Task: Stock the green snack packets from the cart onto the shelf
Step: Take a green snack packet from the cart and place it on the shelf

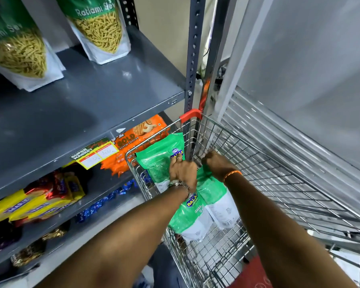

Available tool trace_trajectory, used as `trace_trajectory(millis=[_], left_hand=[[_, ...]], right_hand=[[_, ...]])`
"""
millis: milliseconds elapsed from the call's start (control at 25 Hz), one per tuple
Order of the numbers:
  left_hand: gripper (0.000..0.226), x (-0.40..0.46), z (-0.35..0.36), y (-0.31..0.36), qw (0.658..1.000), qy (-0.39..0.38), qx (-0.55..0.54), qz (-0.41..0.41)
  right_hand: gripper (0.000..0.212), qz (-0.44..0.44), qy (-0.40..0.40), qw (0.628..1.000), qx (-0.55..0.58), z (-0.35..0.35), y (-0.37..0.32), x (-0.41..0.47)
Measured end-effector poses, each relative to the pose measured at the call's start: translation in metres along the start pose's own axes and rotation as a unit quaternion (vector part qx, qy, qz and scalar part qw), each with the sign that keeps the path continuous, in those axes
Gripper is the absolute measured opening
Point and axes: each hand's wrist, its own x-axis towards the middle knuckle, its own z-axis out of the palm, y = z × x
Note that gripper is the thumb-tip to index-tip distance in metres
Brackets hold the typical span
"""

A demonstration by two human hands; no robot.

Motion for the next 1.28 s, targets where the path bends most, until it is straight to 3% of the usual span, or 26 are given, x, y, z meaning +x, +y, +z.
trace_trajectory(millis=[280, 480, 640, 920, 1040, 1160, 1280], left_hand=[[0.020, -0.054, -0.039, 0.003, 0.999, 0.010, -0.045, 0.002], [0.016, -0.085, -0.131, -0.021, 0.973, 0.125, -0.190, 0.050], [0.013, -0.100, -0.221, -0.065, 0.907, 0.265, -0.322, 0.053], [0.013, -0.097, -0.338, -0.146, 0.751, 0.426, -0.503, -0.037], [0.012, -0.098, -0.351, -0.161, 0.649, 0.434, -0.625, 0.011], [0.013, -0.089, -0.355, -0.172, 0.619, 0.443, -0.646, 0.047], [0.022, -0.071, -0.351, -0.179, 0.599, 0.433, -0.673, 0.024]], right_hand=[[0.018, 0.137, 0.074, 0.987, -0.035, -0.042, -0.008, -0.093], [0.023, 0.182, 0.192, 0.964, 0.031, -0.125, -0.025, -0.157], [0.021, 0.168, 0.335, 0.920, 0.114, -0.222, -0.048, -0.160], [0.021, 0.046, 0.471, 0.857, 0.203, -0.370, -0.107, -0.086], [0.018, 0.008, 0.530, 0.811, 0.248, -0.389, -0.128, -0.058], [0.017, -0.002, 0.598, 0.757, 0.261, -0.396, -0.135, -0.036], [0.010, -0.023, 0.604, 0.762, 0.235, -0.392, -0.139, -0.017]])
